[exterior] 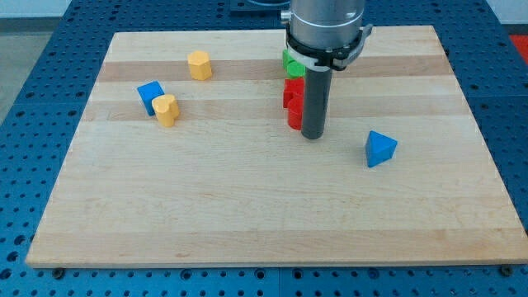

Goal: Move the blue triangle below the heart

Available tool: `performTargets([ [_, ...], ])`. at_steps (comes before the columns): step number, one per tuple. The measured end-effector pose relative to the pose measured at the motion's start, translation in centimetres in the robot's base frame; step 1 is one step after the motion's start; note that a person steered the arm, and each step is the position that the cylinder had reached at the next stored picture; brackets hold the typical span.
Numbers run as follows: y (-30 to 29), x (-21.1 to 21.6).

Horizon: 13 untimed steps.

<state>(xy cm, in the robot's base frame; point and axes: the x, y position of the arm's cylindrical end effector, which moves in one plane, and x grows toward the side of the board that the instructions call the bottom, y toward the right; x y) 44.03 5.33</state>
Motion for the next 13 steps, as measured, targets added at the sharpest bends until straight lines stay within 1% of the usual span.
performTargets([
  [3,0.1,7.0],
  [4,3.9,7.4],
  [5,8.6,7.4],
  [6,11.1,7.4],
  [7,12.3,6.9],
  [9,12.4,3.7],
  [11,11.0,3.4],
  [13,8.4,3.3],
])
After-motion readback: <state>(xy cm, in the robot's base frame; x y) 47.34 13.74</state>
